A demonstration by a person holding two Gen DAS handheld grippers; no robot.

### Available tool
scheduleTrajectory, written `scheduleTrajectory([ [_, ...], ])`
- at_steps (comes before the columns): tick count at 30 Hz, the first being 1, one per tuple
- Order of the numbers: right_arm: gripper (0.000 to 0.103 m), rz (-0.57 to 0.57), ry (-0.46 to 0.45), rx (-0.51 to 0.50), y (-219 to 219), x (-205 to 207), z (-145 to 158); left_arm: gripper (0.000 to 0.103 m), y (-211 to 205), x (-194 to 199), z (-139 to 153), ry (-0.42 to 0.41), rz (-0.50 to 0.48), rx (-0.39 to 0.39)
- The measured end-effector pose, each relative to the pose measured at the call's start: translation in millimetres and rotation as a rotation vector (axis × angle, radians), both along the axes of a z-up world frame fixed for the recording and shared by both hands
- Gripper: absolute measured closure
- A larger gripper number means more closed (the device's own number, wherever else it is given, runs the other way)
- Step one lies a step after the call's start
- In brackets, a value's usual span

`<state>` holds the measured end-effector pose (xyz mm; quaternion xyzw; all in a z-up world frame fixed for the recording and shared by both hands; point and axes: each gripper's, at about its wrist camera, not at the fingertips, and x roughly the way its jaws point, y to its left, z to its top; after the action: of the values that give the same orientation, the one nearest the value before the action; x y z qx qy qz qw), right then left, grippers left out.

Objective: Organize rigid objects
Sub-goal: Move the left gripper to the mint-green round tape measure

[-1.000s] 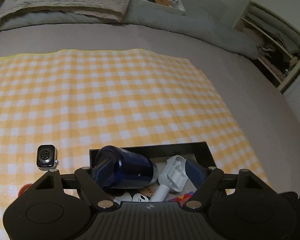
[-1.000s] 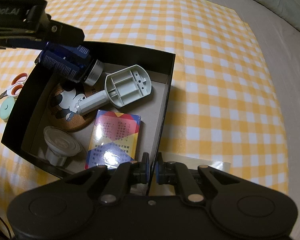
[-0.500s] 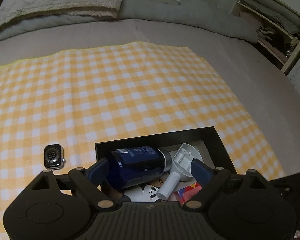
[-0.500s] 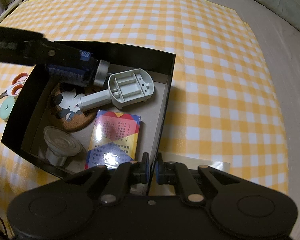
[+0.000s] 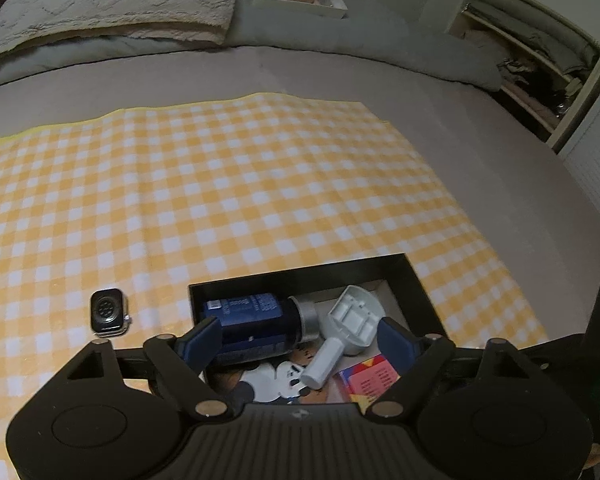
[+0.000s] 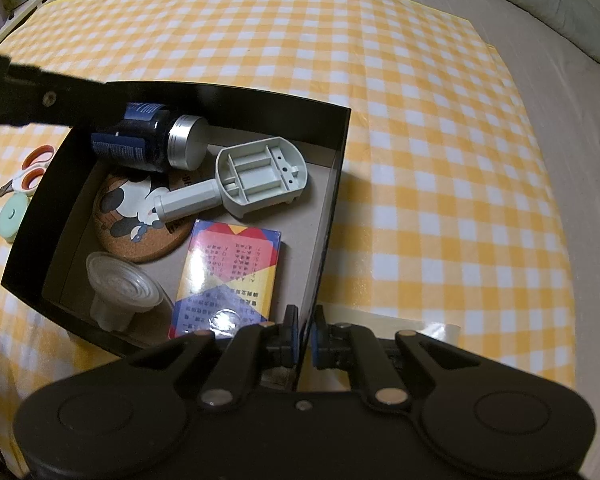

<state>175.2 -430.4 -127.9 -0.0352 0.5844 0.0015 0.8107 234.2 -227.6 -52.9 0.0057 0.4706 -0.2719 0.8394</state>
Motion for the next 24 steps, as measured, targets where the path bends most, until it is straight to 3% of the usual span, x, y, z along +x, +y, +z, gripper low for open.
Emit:
scheduleTrajectory([
  [5,0.097,-0.001,0.000,-0.002,0,0,1,0.001,9,-7,6,-0.033,0.017,0.029],
  [24,0.098,-0.035,-0.034,-0.017,1,-3,8,0.000,85,-34,9,-0.032,0.085,0.105],
])
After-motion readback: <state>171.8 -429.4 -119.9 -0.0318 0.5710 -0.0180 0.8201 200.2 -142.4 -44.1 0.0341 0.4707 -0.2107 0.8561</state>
